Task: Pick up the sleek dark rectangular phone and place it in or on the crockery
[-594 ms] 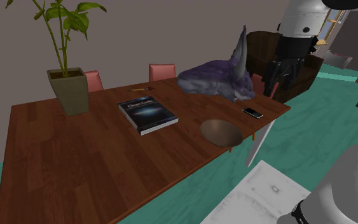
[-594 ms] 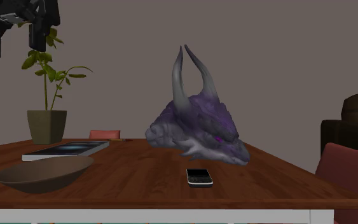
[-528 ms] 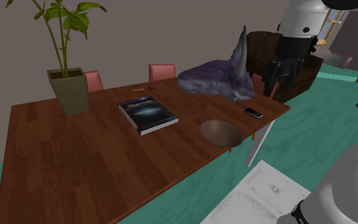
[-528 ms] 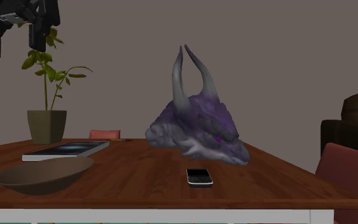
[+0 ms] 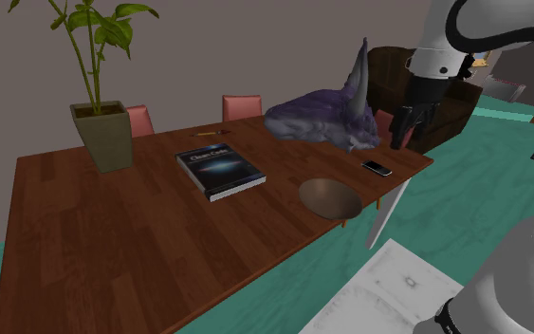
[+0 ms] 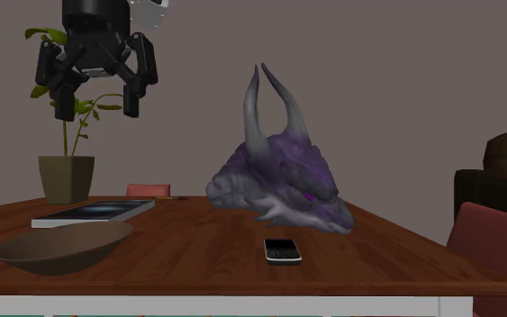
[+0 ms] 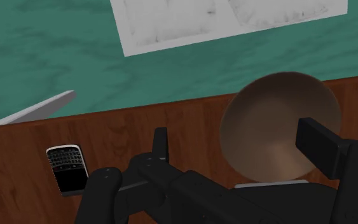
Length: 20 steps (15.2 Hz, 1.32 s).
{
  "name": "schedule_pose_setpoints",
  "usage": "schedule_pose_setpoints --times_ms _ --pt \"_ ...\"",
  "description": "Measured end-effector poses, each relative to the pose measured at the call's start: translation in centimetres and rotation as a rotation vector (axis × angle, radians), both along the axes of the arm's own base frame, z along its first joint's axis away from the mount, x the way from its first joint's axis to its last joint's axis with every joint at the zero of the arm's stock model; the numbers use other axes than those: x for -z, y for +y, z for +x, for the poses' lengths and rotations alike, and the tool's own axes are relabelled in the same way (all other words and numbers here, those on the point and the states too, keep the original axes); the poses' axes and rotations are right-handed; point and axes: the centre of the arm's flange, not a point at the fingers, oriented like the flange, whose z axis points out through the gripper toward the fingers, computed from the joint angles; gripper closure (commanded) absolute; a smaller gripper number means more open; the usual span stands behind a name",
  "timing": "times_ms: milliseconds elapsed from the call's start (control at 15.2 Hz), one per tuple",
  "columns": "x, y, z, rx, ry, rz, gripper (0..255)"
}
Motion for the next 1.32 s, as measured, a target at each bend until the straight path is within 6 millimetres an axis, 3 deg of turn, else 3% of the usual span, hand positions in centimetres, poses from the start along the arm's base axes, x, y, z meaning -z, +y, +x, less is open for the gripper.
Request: schedule_pose_setpoints --times_ms 330,1320 --pt "3.0 -5.6 1.6 -0.042 -0.005 0.018 0" --pt "14.0 -21.4 9.4 -0.169 -0.020 0.071 0"
